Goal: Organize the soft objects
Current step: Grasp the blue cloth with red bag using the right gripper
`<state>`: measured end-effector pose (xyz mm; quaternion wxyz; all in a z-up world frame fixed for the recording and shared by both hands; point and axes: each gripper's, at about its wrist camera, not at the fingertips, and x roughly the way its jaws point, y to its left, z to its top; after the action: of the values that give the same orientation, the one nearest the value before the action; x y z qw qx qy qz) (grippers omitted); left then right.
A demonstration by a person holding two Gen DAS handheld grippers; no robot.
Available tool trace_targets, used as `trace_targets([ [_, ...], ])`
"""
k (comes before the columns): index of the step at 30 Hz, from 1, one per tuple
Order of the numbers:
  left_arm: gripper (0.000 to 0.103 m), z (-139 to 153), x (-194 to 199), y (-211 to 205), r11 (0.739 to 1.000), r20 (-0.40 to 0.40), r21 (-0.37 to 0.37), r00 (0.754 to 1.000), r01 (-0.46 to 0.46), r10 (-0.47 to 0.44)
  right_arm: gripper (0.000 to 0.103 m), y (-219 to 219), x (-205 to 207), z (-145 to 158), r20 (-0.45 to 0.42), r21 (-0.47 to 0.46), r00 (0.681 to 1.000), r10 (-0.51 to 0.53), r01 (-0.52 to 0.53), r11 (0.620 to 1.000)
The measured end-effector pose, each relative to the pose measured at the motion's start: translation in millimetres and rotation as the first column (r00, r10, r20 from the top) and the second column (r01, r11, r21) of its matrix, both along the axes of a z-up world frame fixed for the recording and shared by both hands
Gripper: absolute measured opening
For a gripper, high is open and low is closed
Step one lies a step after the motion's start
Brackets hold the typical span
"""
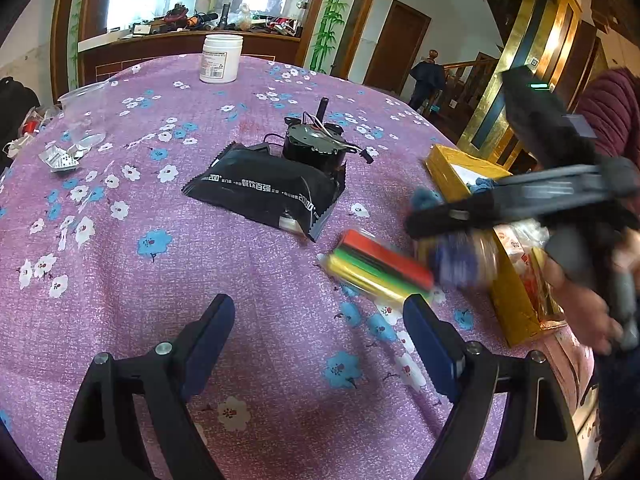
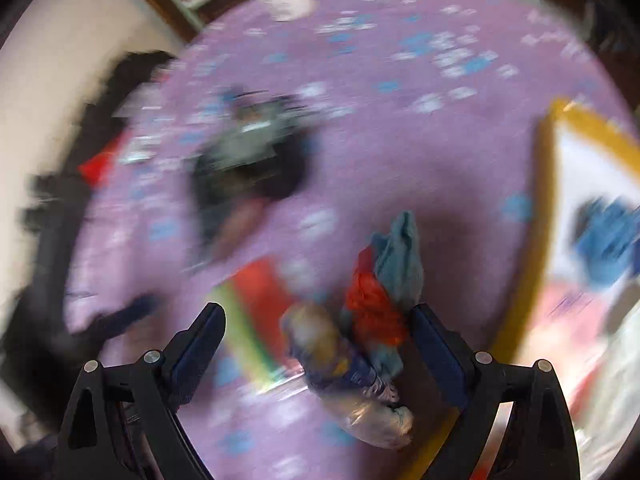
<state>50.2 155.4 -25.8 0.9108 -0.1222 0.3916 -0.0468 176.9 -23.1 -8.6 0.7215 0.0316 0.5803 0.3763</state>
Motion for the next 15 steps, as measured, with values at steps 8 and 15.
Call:
trace_targets([
  [8, 0.085, 1, -1, 1, 1.000, 0.006, -0.001, 1.000, -0.005, 0.005, 0.092, -20, -12, 10, 0.157, -0.080, 0.983, -0.091, 0.104, 0.991],
  [15, 0.085, 2, -1, 1, 1.000, 0.011, 0.001, 1.000, -0.007, 0.007, 0.079, -4, -1, -2, 0.149, -0.112, 0.981, -0.126, 0.144, 0.983],
])
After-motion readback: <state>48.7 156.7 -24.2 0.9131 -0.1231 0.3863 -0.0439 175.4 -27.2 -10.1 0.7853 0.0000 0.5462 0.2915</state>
